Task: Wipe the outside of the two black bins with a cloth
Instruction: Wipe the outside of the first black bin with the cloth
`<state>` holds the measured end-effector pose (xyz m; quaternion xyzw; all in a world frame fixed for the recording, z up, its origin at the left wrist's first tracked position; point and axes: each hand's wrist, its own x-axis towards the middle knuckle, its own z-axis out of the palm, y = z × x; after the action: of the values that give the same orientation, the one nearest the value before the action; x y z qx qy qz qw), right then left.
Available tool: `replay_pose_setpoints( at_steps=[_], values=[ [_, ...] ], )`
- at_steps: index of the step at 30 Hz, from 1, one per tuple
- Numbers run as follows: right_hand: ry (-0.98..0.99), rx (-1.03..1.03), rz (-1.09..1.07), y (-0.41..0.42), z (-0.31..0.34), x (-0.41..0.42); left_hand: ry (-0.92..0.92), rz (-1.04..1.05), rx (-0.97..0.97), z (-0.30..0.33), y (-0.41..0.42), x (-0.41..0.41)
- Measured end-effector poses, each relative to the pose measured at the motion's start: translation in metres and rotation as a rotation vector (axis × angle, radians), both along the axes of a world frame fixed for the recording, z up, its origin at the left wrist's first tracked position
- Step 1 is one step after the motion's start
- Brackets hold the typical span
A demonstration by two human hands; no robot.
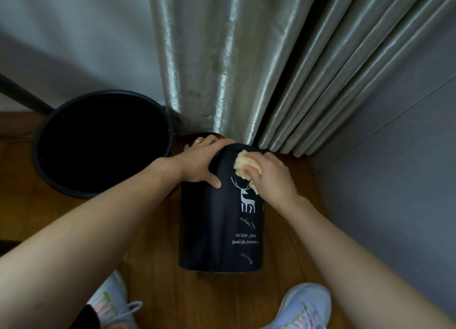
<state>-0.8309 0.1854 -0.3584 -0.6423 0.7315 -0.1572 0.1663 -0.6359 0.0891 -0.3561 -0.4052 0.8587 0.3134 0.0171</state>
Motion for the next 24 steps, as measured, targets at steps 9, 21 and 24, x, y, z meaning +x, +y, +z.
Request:
replay_pose_setpoints(
  at_steps=[9, 21, 24],
  values=[
    [-0.041, 0.001, 0.112, -0.005, 0.005, 0.018, -0.032, -0.001, 0.005, 0.007, 0.004, -0.008],
    [-0.137, 0.000, -0.064, 0.007, 0.000, -0.026, -0.060, 0.086, 0.078, 0.019, 0.010, -0.031],
    [-0.143, 0.006, -0.053, 0.008, 0.000, -0.023, -0.091, 0.076, 0.083, 0.015, 0.009, -0.029]
  ],
)
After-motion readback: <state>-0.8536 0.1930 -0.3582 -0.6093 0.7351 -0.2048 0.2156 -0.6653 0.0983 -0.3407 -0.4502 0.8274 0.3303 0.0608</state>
